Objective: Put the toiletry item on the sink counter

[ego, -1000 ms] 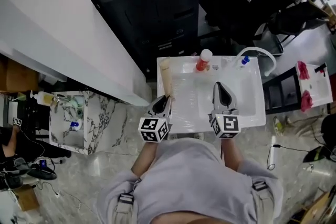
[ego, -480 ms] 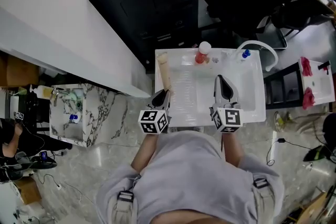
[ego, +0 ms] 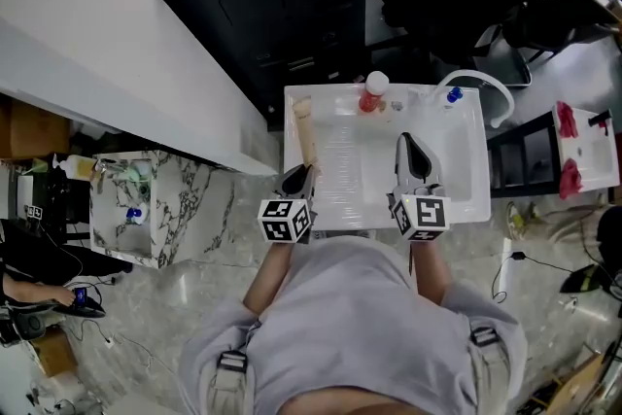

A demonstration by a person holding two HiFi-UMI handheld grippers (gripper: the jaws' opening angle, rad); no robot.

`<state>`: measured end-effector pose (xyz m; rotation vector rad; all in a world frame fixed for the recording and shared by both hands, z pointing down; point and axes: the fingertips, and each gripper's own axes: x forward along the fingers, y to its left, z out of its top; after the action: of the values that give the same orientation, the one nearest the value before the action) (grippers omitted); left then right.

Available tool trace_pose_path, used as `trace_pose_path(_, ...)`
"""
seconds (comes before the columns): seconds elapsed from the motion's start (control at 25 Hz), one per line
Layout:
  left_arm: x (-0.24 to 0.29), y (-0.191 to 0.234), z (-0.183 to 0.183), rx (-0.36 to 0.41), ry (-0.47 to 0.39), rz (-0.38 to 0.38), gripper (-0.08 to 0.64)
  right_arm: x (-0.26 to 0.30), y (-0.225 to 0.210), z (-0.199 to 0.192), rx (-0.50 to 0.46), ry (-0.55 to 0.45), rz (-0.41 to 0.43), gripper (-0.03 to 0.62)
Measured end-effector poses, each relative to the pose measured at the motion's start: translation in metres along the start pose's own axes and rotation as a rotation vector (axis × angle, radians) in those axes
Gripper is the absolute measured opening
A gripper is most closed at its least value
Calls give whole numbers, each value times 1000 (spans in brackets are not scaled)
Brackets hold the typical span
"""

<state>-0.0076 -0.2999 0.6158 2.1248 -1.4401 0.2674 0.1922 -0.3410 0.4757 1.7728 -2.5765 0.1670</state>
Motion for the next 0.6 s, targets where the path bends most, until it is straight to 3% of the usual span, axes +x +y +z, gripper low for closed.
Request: trace_pose_path(0.6,19,9,-33,-2,88,14,40,-4,-11,-2,1,2,-26,5)
